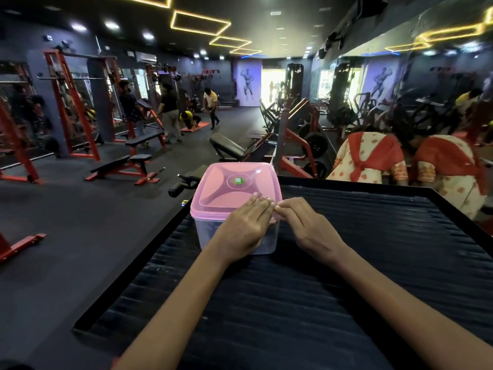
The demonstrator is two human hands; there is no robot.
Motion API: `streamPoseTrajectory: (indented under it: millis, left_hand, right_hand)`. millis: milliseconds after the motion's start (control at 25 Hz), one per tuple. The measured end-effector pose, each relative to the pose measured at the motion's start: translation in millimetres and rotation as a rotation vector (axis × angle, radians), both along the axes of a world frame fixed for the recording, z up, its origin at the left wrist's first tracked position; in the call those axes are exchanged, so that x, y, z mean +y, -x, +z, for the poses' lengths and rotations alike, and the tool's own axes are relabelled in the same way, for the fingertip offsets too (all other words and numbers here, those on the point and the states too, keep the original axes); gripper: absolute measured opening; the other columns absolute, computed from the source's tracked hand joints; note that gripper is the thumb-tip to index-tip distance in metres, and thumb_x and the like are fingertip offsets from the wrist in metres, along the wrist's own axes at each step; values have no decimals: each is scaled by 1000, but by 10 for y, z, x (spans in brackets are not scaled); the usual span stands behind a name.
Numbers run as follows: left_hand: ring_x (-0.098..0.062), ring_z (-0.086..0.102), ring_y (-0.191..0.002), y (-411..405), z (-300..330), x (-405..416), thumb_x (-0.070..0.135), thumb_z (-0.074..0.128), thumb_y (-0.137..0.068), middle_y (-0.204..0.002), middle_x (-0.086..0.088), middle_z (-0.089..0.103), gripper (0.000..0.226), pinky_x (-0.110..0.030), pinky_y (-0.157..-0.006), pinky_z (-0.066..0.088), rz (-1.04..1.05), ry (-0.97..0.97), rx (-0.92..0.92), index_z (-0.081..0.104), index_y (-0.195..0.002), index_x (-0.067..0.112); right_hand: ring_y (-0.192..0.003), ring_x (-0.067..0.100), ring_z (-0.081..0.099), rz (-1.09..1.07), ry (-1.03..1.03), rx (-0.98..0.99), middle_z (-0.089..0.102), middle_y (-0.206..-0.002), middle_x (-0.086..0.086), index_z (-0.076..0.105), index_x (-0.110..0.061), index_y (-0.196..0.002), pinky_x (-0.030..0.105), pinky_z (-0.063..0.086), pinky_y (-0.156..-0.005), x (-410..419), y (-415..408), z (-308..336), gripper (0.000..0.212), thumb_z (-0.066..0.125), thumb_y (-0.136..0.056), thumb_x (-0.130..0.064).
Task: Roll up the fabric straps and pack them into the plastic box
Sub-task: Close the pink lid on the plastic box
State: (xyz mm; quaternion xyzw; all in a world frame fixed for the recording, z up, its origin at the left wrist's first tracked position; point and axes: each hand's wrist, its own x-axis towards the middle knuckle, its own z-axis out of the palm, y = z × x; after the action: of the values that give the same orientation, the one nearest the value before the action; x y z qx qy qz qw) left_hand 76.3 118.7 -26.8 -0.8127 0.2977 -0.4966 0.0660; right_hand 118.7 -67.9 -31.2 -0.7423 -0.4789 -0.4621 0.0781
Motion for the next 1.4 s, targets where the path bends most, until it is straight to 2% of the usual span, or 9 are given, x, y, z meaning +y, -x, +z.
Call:
streamPoseTrajectory:
  millis: [160,320,440,560,720,1000,1120,1280,1400]
  left_hand:
    - [-28,70,-96,244,169,55,17,65,-85,-106,-16,72,29,-37,-85,57,-59,-27,217,70,-106,-1]
    - [-17,66,-97,-116,815,382,21,69,-85,-108,-4,72,23,-18,-84,45,-51,574,627,73,-105,10]
    - [-25,62,-113,-709,1027,757,10,61,-89,-120,-13,67,28,-22,-94,41,280,635,697,67,-117,5]
    - [-34,56,-120,-1118,867,874,9,50,-93,-128,-17,62,32,-36,-102,41,509,413,884,63,-122,5]
    - [-33,56,-119,-1386,713,1038,2,44,-89,-128,-16,62,36,-34,-103,40,509,452,916,65,-118,3]
    - [-18,63,-101,-1539,623,1173,6,62,-88,-115,-13,69,24,-13,-75,42,324,1131,867,70,-110,1]
    - [-23,67,-95,-1639,604,1234,-3,68,-80,-108,-18,71,22,-22,-73,55,243,1321,916,71,-102,-5]
    - [-31,65,-105,-1730,645,1232,2,69,-79,-104,-18,72,19,-32,-89,52,374,1131,889,74,-97,-3]
    - [-37,63,-106,-1672,693,1099,3,57,-88,-109,-22,69,22,-36,-91,47,493,758,829,70,-105,-5]
  right_hand:
    - [-96,23,56,157,-38,166,62,-104,13,57,-1,-109,29,50,-80,-86,93,158,25,46,-95,-18]
    - [-83,17,58,-42,-688,840,62,-99,9,66,-3,-94,35,54,-75,222,-444,556,18,55,-94,-16]
    - [-86,24,63,-181,-870,1323,67,-99,15,71,-3,-88,34,57,-70,478,-1023,693,10,62,-88,-9]
    - [-112,30,60,-358,-672,1276,66,-123,12,73,-4,-100,35,49,-96,647,-1277,685,19,62,-86,-4]
    - [-118,32,56,-450,-740,1287,66,-121,13,71,-5,-110,31,45,-99,767,-1451,647,25,59,-88,-6]
    - [-104,30,61,-403,-1109,1427,63,-114,16,61,0,-113,38,54,-89,808,-1676,516,38,72,-78,-10]
    - [-105,31,61,-432,-1120,1383,61,-117,19,61,0,-113,39,54,-90,835,-1709,521,34,68,-82,-10]
    - [-110,32,59,-508,-1041,1315,61,-120,19,59,2,-118,38,52,-93,893,-1652,588,32,63,-87,-7]
    - [-107,36,61,-643,-606,1030,61,-117,21,58,1,-118,41,51,-88,945,-1463,640,26,51,-94,-4]
